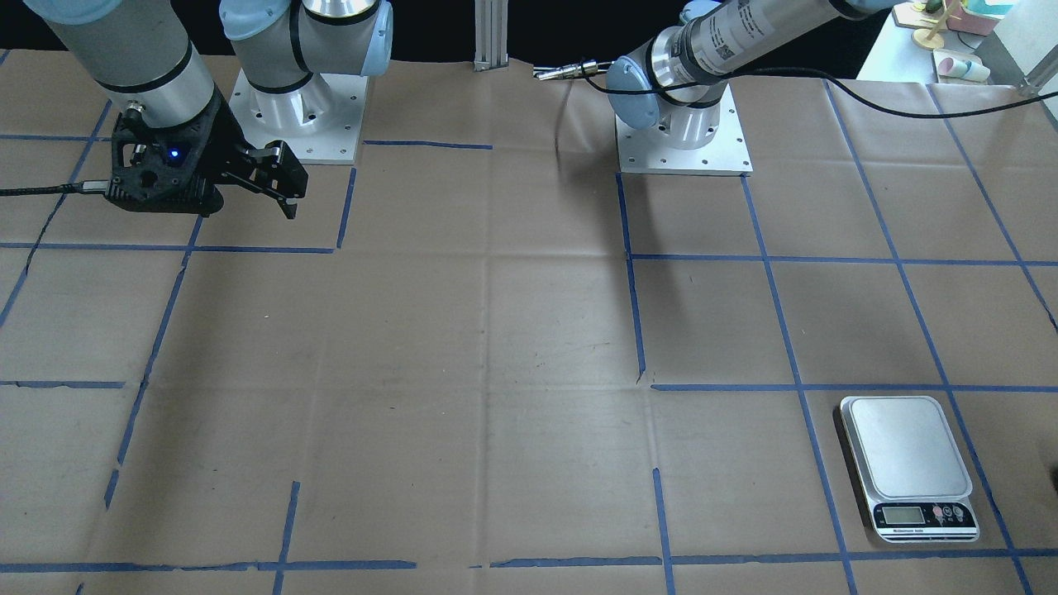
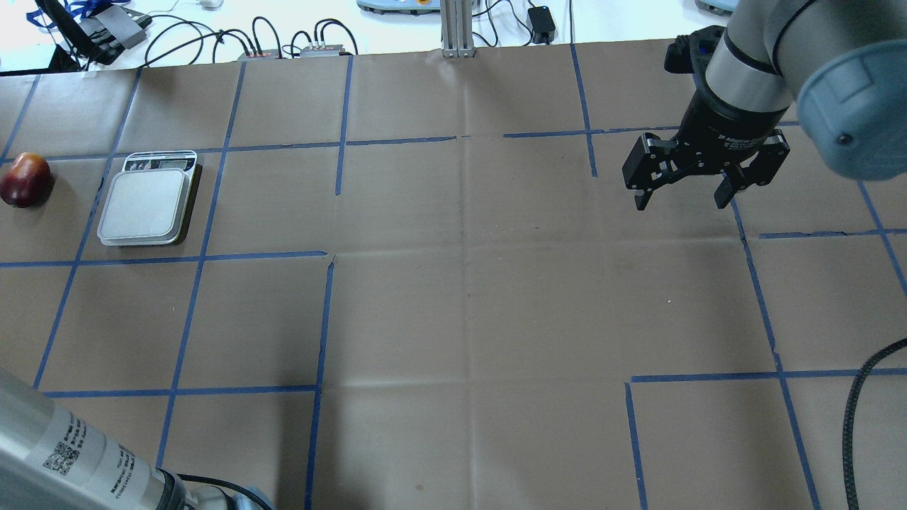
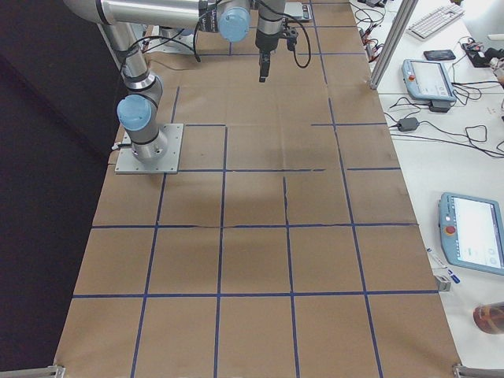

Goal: Weigh mango
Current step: 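Grasp the red-yellow mango with the left gripper, then lift the mango and carry it over the white scale with the left gripper, then lower the mango onto the scale and open the left gripper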

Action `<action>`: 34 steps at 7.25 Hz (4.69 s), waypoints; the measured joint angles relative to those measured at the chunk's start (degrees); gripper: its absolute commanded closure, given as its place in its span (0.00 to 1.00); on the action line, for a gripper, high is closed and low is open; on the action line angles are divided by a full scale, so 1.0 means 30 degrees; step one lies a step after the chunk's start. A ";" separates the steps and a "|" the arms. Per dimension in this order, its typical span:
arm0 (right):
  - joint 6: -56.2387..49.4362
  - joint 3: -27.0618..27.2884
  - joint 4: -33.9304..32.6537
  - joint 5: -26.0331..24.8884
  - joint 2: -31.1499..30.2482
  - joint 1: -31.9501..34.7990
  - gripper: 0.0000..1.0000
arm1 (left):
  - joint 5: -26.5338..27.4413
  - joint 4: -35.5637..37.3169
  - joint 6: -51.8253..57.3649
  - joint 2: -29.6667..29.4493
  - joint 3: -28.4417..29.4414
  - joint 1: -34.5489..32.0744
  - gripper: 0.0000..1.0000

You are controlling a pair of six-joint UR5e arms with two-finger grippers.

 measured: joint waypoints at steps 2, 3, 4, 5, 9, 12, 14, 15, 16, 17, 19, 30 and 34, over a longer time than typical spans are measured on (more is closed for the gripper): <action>-0.0001 -0.0001 -0.0001 0.0000 -0.0001 0.0000 0.00 | -0.0036 -0.0013 0.1113 -0.3389 0.3551 0.0377 0.00; 0.0000 -0.0001 -0.0001 0.0000 -0.0001 0.0000 0.00 | -0.0249 -0.0002 0.1326 -0.4642 0.4752 0.0421 0.00; 0.0001 -0.0001 0.0000 0.0000 -0.0001 0.0000 0.00 | -0.0660 -0.0009 0.1389 -0.5594 0.5537 0.0405 0.01; 0.0000 -0.0001 0.0000 0.0000 -0.0001 0.0000 0.00 | -0.0878 -0.0023 0.1421 -0.6345 0.5884 0.0408 0.01; 0.0000 -0.0001 0.0000 0.0000 -0.0002 0.0001 0.00 | 0.0120 -0.0026 0.1813 -0.7912 0.6004 0.0583 0.01; 0.0000 -0.0001 0.0000 0.0000 -0.0002 0.0001 0.00 | 0.0330 -0.0040 0.1740 -0.8406 0.5955 0.0728 0.40; 0.0000 -0.0001 0.0000 0.0000 -0.0002 0.0000 0.00 | 0.0437 -0.0187 0.1736 -0.8427 0.6001 0.0723 0.53; 0.0001 -0.0001 0.0000 0.0000 -0.0002 0.0001 0.00 | 0.0462 -0.0268 0.1721 -0.8319 0.5990 0.0716 0.56; 0.0000 -0.0001 -0.0001 0.0000 -0.0002 0.0001 0.00 | 0.0466 -0.0425 0.1669 -0.8036 0.5948 0.0713 0.58; 0.0000 -0.0001 0.0000 0.0000 -0.0002 0.0001 0.00 | 0.0444 -0.0966 0.1449 -0.7404 0.5779 0.0685 0.61; 0.0001 -0.0001 0.0001 0.0000 -0.0002 0.0000 0.00 | 0.0306 -0.2548 0.0464 -0.4409 0.3238 0.0468 0.59; 0.0000 -0.0001 0.0000 0.0000 -0.0002 0.0001 0.00 | 0.0369 0.5739 -0.6211 0.0749 -0.8780 -0.4341 0.00; 0.0000 -0.0001 0.0000 0.0001 -0.0003 0.0001 0.00 | 0.0471 0.4808 -0.6717 0.2432 -0.8438 -0.4430 0.00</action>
